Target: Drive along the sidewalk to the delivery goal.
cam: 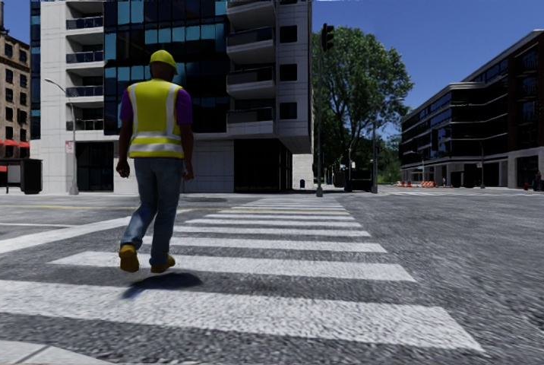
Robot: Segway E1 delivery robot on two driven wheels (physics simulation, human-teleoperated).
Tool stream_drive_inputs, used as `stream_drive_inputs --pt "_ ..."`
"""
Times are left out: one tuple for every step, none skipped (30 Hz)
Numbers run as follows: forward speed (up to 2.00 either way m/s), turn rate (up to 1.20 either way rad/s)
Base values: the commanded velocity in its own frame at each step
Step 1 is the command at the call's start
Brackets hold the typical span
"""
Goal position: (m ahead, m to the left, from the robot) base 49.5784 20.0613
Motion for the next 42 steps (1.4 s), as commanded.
stream_drive_inputs --pt "1.47 -1.20" --pt "1.47 -1.20" --pt "1.47 0.00" --pt "1.47 0.00" --pt "1.47 0.00" --pt "1.47 0.00" --pt "1.47 0.00" --pt "1.47 0.00" --pt "1.47 0.00" --pt "1.47 0.00" --pt "1.47 0.00" --pt "1.47 0.00" --pt "1.47 0.00" --pt "1.47 0.00" --pt "1.47 0.00" --pt "1.47 0.00" --pt "1.47 0.00" --pt "1.47 0.00" --pt "1.47 0.00" --pt "1.47 0.00" --pt "1.47 0.00" --pt "1.47 0.00" --pt "1.47 0.00" --pt "1.47 0.00" --pt "1.47 0.00" --pt "1.47 0.00" --pt "1.47 0.00" --pt "1.47 0.00" --pt "1.47 0.00" --pt "1.47 0.00" --pt "1.47 0.00" --pt "1.47 0.00" --pt "1.47 0.00" --pt "1.47 0.00" --pt "1.47 0.00" --pt "1.47 0.00" --pt "1.47 0.00" --pt "1.47 0.00" --pt "1.47 0.00" --pt "1.47 0.00" --pt "1.47 0.00" --pt "1.47 0.00"
